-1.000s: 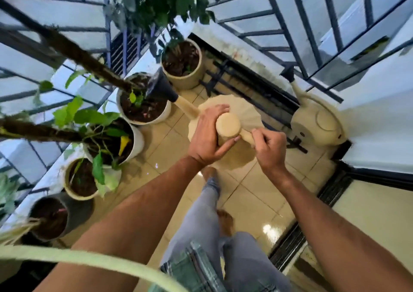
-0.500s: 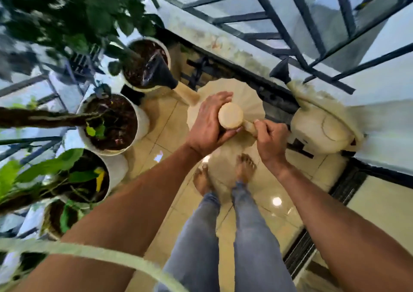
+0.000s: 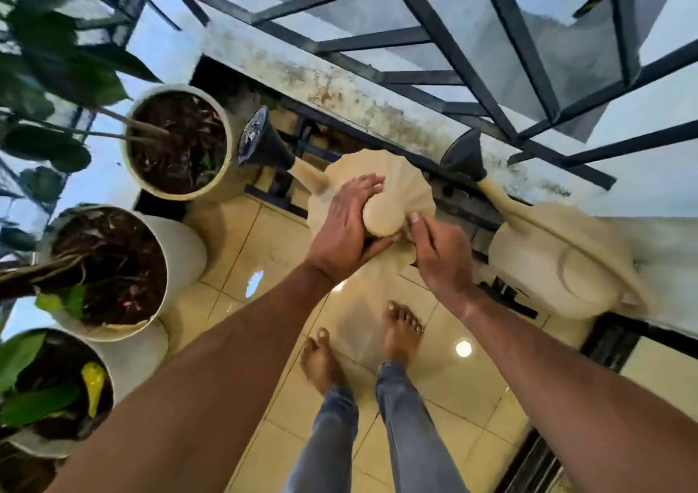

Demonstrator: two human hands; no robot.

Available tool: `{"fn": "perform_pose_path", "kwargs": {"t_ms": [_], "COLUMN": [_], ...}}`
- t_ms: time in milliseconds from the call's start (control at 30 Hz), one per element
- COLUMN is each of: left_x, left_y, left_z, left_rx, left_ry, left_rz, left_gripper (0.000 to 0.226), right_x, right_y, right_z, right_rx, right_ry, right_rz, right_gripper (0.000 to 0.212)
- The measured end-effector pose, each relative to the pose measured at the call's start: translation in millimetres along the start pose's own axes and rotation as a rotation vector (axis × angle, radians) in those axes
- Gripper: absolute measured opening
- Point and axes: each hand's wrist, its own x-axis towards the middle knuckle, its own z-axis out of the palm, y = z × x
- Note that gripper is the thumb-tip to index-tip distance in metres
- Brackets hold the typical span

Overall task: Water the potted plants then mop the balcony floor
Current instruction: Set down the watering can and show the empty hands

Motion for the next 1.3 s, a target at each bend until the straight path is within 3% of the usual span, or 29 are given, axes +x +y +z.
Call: {"fn": "perform_pose_path", "kwargs": {"t_ms": [567, 700, 833, 1000, 1100, 1300], "left_x": [35.1, 39.4, 34.9, 33.2, 33.5, 40.6], "left_y": [-47.5, -46.1, -40.4, -34.2, -35.8, -42.6], "left_z": [41.5, 43.9, 43.6, 48.4, 49.0, 45.3], "left_rx": [-0.035, -0.021, 0.054, 0.243, 0.402, 0.450], "left_ry": [-0.071, -0.057, -0.042, -0.068, -0.130, -0.143], "left_rz": [-0.013, -0.036, -0.022, 0.125, 0.184, 0.231], "left_gripper": [0.072, 0.073, 0.074, 0.062, 0.070, 0.074], "right_x": [42.1, 49.5, 46.4, 21.4, 12.0, 20.6], "right_y": [59.5, 61.0, 60.5, 56.7, 58.6, 59.9], "right_z": [26.9, 25.8, 23.5, 27.9, 33.8, 38.1], "right_rx": [-0.040, -0.091, -0.123, -0.263, -0.400, -0.433], "right_ry": [-0.080, -0.084, -0.102, -0.073, -0.068, -0.058], "right_rz": [-0.029, -0.015, -0.040, -0.098, -0.102, -0.107], "right_gripper": [0.048, 0.041, 0.035, 0.029, 0.033, 0.030]}}
